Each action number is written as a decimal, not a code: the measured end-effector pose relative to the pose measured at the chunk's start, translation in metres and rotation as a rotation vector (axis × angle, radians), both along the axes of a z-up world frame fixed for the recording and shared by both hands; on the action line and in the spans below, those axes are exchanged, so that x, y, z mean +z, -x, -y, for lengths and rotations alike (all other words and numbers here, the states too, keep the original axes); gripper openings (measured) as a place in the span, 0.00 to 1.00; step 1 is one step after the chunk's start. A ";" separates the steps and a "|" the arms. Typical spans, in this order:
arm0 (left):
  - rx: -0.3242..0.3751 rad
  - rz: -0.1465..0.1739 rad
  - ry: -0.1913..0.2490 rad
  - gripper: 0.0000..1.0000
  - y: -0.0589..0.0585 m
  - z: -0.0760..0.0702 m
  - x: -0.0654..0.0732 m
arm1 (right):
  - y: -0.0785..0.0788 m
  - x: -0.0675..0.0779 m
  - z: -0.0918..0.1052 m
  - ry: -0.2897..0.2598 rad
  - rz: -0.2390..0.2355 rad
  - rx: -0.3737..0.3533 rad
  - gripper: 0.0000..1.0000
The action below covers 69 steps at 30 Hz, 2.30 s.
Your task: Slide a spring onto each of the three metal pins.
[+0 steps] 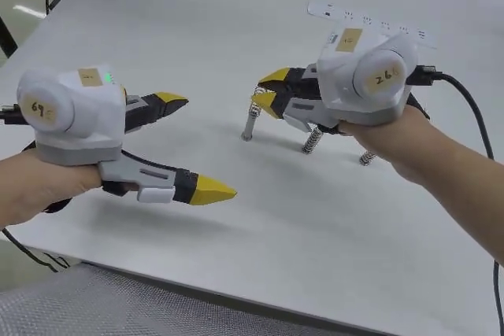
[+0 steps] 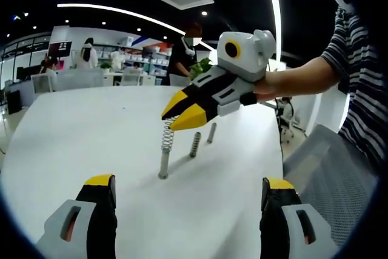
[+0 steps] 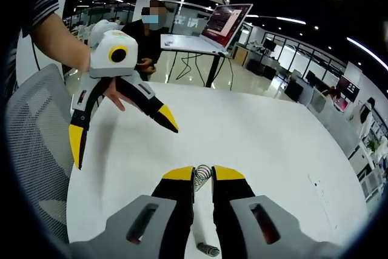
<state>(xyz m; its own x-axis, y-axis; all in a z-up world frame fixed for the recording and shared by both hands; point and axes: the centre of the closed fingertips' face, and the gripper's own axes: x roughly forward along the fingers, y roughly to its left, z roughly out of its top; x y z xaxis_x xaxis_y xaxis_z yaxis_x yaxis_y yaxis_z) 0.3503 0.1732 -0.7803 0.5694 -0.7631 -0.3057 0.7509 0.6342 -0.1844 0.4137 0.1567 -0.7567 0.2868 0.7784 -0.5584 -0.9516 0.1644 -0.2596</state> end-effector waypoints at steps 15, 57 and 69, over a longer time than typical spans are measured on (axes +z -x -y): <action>0.000 -0.001 0.007 0.96 0.002 0.001 0.001 | -0.001 -0.032 -0.001 0.074 -0.021 0.015 0.08; -0.019 0.010 0.008 0.95 -0.005 0.017 0.022 | 0.009 -0.005 0.024 -0.146 -0.148 -0.130 0.26; -0.029 0.028 0.013 0.94 -0.011 0.031 0.034 | 0.019 0.002 0.078 -0.242 -0.157 -0.226 0.46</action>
<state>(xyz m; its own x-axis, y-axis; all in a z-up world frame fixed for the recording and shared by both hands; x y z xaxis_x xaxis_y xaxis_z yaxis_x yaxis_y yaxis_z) 0.3618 0.1427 -0.7466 0.5548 -0.7835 -0.2799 0.7740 0.6094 -0.1717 0.3945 0.0789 -0.7543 0.3924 0.8200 -0.4166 -0.9093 0.4141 -0.0412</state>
